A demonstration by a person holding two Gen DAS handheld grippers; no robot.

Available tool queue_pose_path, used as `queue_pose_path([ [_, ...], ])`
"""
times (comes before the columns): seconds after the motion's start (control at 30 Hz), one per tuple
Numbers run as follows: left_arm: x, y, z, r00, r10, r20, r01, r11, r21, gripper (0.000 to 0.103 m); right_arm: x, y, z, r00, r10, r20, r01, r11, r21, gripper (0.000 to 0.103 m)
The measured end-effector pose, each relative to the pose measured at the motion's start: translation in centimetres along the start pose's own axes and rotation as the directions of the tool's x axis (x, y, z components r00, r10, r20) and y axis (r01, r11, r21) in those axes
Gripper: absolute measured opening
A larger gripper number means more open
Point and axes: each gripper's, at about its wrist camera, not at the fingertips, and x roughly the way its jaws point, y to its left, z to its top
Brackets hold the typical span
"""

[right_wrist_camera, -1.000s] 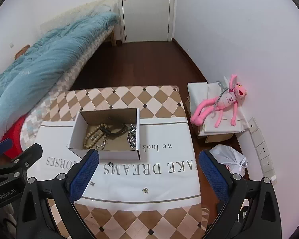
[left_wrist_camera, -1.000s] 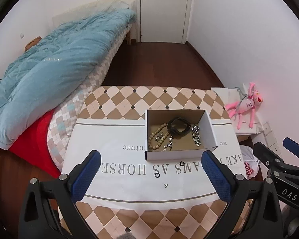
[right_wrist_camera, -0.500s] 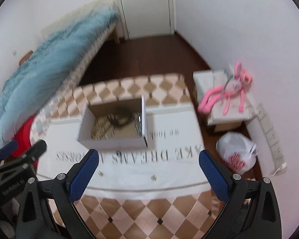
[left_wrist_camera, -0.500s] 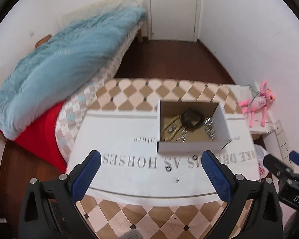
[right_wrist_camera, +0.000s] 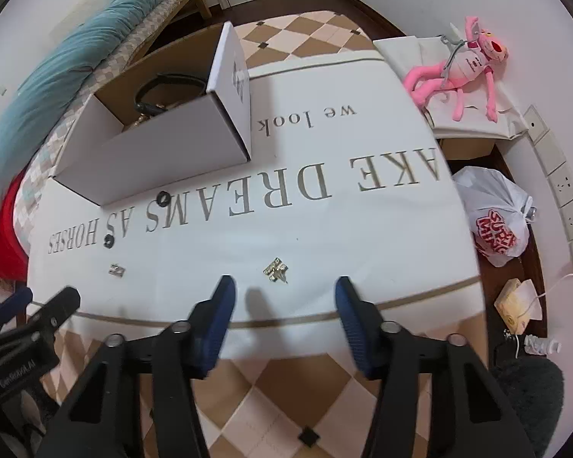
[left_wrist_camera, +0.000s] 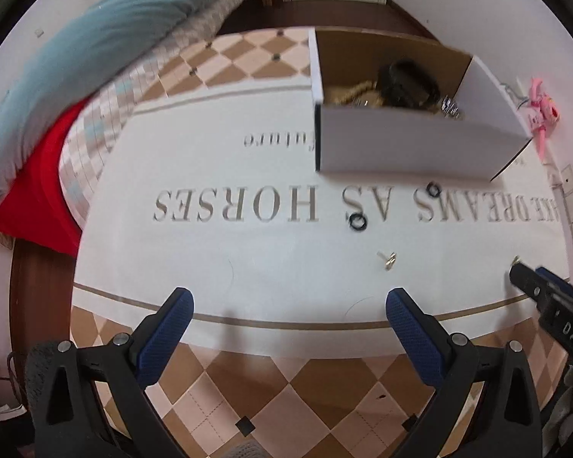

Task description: Organize jewelry

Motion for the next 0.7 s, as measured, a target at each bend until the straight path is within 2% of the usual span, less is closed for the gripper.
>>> queue_pose_path([
  [0.1,0.9,0.0,-0.3,1.0,0.005,-0.022,-0.005,1.0,0.001,0.103,0.4,0.7,-0.1,0.999,0.01,0.051,-0.009,1.0,-0.021,0.041],
  [0.17,1.2,-0.1,-0.5,1.0,0.006,-0.029,-0.006,1.0,0.001,0.103,0.6,1.2,-0.2,0.997,0.012,0.072,-0.01,0.999,-0.039,0.024],
  [0.23,1.4,-0.2,-0.6,0.999,0.005,-0.034,-0.005,1.0,0.003,0.103,0.9,2.0,-0.5,0.995,-0.027,0.095,0.034,0.997,-0.073,0.013],
  [0.37,1.5,-0.9,-0.8,0.999,-0.006,-0.038,0.006,1.0,0.011,0.103,0.8,3.3,-0.9,0.992,-0.056,0.118,0.069,0.991,-0.116,0.013],
  [0.63,1.4,-2.7,0.0,0.998,-0.066,-0.019,0.066,0.998,0.004,0.102,-0.3,1.8,-0.7,0.992,-0.027,0.124,0.032,0.999,-0.038,0.013],
  [0.7,1.3,-3.6,0.2,0.996,-0.087,-0.01,0.087,0.996,0.021,0.093,-0.6,1.4,-0.4,0.992,-0.026,0.125,0.029,0.999,-0.023,0.013],
])
